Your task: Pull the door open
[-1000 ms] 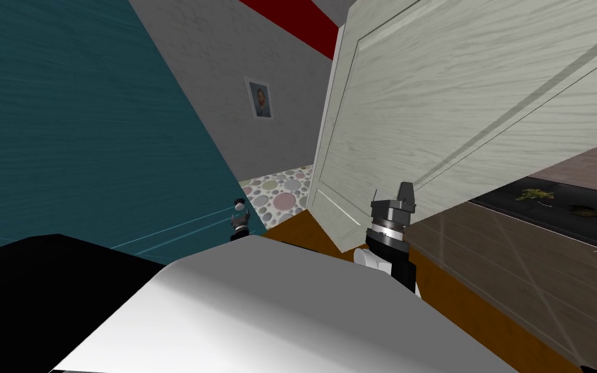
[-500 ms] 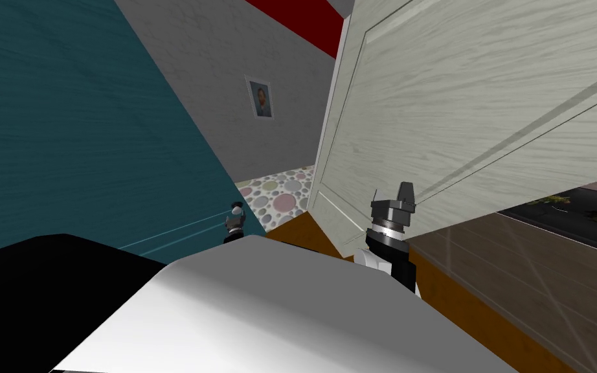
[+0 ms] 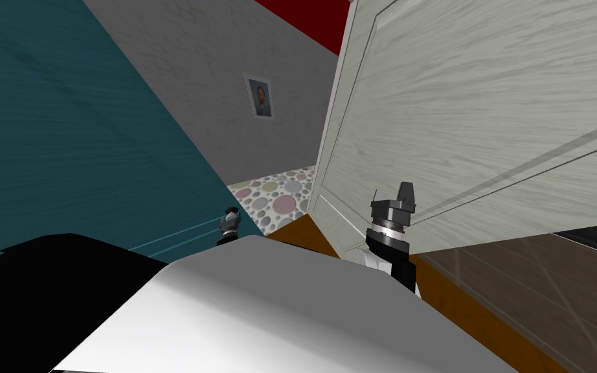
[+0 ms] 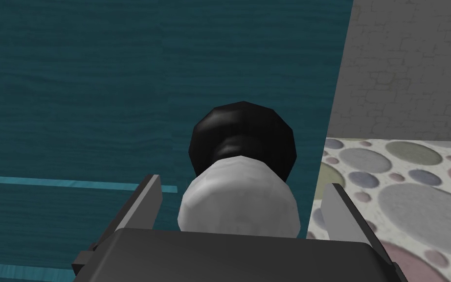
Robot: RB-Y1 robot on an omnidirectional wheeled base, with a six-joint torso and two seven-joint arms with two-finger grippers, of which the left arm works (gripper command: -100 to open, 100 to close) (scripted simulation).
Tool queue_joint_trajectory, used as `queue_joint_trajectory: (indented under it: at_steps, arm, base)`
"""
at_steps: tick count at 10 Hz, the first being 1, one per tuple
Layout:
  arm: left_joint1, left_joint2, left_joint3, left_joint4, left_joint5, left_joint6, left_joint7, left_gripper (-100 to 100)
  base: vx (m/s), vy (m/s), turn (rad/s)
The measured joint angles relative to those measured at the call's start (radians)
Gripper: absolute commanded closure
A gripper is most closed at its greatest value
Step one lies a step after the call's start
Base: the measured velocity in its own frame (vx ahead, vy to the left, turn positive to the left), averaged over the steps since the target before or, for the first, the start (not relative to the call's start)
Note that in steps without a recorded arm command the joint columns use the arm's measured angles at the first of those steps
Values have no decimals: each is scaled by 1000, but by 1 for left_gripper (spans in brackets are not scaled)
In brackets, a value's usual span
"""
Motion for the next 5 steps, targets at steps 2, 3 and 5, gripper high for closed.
queue_joint_trajectory:
  at_steps: [2, 3, 5]
  arm:
    - [-1, 0, 1, 0, 1, 0, -4, 100]
    - [-1, -1, 1, 0, 0, 0, -5, 100]
    - [-1, -2, -1, 0, -1, 2, -6, 100]
  base:
    - [-26, 2, -13]
    - [-13, -3, -6]
    - [-3, -2, 0]
